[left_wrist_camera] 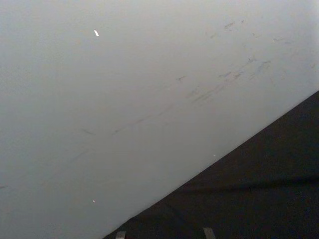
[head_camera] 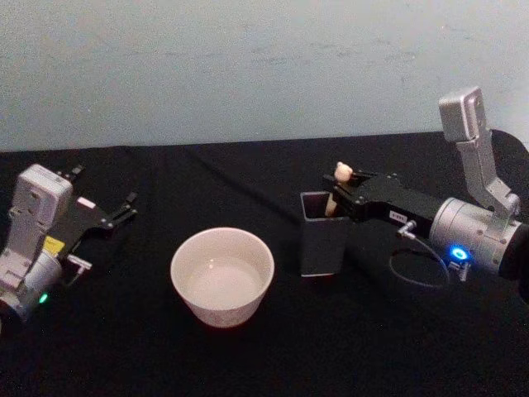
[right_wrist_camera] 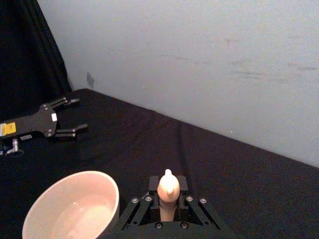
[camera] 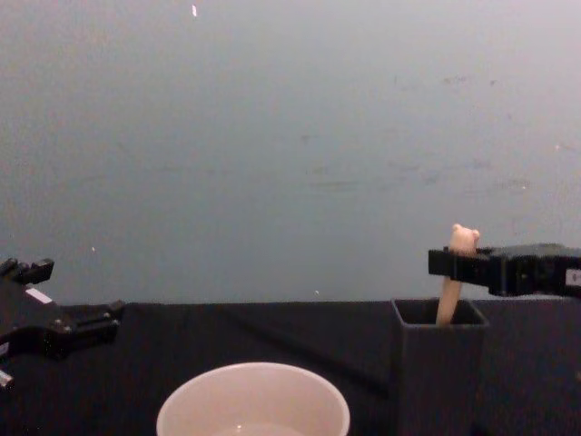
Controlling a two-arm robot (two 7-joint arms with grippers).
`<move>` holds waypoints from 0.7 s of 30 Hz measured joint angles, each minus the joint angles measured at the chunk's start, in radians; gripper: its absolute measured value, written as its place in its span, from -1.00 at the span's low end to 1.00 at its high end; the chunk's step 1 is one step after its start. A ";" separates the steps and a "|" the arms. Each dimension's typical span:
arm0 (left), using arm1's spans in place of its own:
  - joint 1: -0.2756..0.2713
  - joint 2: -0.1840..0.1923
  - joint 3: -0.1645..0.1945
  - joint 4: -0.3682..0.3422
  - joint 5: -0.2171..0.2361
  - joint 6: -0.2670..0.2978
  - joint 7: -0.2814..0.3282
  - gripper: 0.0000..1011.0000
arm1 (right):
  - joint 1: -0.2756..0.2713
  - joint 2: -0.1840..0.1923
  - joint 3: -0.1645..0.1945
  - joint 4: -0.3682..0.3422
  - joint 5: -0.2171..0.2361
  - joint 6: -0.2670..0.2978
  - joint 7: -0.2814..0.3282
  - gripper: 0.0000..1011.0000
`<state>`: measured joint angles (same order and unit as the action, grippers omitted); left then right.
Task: Pick up the stirring spoon with one hand, stir inside the cup, then place it back in its original position.
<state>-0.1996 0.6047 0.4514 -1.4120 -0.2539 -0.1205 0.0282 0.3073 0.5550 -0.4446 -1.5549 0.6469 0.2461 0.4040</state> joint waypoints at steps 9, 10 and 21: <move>0.000 0.000 0.000 0.000 0.000 0.000 0.000 0.98 | 0.002 -0.006 -0.008 0.021 -0.009 0.010 0.005 -0.58; 0.000 0.000 0.000 0.000 0.000 0.000 0.000 0.98 | 0.003 -0.007 -0.009 0.025 -0.012 0.011 0.005 -0.58; 0.000 0.000 0.000 0.000 0.000 0.000 0.000 0.98 | 0.004 -0.009 -0.012 0.030 -0.017 0.016 0.005 -0.58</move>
<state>-0.1995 0.6047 0.4514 -1.4120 -0.2539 -0.1205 0.0283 0.3111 0.5456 -0.4566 -1.5247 0.6295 0.2618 0.4085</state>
